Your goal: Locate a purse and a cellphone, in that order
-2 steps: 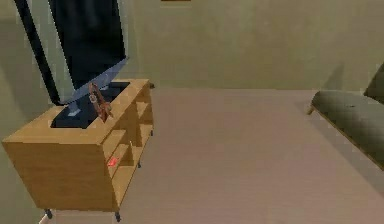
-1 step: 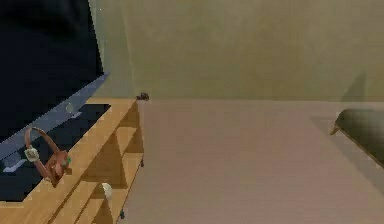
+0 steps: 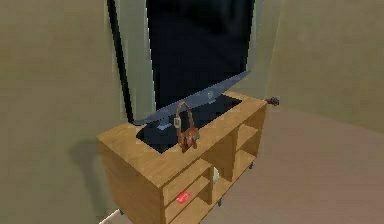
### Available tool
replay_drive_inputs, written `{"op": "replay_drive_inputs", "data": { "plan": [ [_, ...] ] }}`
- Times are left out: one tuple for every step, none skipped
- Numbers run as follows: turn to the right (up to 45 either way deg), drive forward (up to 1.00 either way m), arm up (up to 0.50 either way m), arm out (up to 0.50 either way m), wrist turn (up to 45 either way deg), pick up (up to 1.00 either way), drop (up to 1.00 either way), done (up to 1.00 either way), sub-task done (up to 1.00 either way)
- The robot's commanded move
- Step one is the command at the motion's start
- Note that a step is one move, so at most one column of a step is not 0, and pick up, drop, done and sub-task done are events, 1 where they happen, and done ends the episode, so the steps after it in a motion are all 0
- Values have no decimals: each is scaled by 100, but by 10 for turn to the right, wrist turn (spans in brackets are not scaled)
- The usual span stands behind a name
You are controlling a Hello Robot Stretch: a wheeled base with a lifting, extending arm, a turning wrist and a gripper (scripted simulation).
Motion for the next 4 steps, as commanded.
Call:
{"op": "replay_drive_inputs", "data": {
  "plan": [
    [0, 0, 0, 0, 0, 0, 0, 0, 100],
    [450, 0, 0, 0, 0, 0, 0, 0, 0],
    [450, 0, 0, 0, 0, 0, 0, 0, 0],
    [450, 0, 0, 0, 0, 0, 0, 0, 0]
  ]
}}
